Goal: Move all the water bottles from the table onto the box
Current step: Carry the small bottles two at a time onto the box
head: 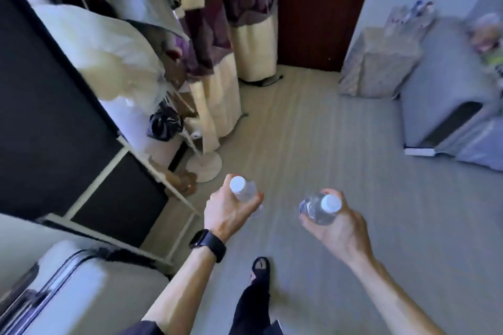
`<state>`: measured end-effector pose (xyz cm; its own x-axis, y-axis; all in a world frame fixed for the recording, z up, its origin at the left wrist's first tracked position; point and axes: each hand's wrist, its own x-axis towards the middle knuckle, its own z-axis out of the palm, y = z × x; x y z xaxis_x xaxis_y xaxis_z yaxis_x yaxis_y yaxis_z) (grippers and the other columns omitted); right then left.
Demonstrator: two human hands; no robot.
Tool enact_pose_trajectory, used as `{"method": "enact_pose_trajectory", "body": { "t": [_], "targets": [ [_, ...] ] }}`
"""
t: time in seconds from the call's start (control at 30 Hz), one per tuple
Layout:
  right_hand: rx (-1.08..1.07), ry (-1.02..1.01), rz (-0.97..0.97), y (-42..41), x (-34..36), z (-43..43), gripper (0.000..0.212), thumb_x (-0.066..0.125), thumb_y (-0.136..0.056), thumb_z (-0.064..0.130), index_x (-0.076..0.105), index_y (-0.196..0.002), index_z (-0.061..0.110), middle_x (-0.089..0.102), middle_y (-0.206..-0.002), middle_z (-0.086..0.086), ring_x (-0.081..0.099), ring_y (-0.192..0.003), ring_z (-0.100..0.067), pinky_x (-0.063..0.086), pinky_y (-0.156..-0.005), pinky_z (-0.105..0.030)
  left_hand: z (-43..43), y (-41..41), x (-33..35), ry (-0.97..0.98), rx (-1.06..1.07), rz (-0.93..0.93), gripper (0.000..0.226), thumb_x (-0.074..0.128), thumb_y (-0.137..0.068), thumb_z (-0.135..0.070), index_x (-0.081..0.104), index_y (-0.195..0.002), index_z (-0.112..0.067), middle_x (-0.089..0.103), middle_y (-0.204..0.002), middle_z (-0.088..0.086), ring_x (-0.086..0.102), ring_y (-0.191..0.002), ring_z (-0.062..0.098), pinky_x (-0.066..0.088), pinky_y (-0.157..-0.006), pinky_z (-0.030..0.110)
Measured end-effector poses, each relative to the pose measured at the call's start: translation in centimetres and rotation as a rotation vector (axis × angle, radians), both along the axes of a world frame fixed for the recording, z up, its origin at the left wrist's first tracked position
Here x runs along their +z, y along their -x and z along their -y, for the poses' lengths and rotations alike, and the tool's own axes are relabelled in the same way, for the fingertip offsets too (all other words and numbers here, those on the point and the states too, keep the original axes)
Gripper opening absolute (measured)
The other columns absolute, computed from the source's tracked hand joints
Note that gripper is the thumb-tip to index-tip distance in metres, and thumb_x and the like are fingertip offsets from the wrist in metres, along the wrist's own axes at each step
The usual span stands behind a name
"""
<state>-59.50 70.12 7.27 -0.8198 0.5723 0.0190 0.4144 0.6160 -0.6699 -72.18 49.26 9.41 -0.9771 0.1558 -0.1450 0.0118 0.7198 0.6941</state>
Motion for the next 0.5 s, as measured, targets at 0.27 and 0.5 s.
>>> {"method": "enact_pose_trajectory", "body": {
  "t": [0.27,0.5],
  "targets": [
    [-0.259,0.017,-0.027,7.9,0.6,-11.3,0.057,0.068,-0.055,0.081,0.038,-0.099,0.062,0.068,-0.077,0.030,0.068,-0.074,-0.006,0.041,-0.055,-0.003,-14.2,14.2,0.8,0.033,-0.281,0.000,0.052,0.059,-0.062,-0.074,0.048,-0.091,-0.032,0.064,-0.066,-0.031,0.060,-0.069,0.001,0.051,-0.062,0.026],
    [-0.436,0.026,-0.043,14.0,2.1,-22.5,0.059,0.071,-0.052,0.079,0.040,-0.098,0.059,0.066,-0.077,0.027,0.067,-0.076,-0.010,0.043,-0.059,-0.017,-29.1,23.7,3.1,0.055,-0.473,-0.082,0.053,0.061,-0.063,-0.075,0.046,-0.087,-0.030,0.064,-0.062,-0.019,0.060,-0.063,0.007,0.048,-0.054,0.027]
  ]
}}
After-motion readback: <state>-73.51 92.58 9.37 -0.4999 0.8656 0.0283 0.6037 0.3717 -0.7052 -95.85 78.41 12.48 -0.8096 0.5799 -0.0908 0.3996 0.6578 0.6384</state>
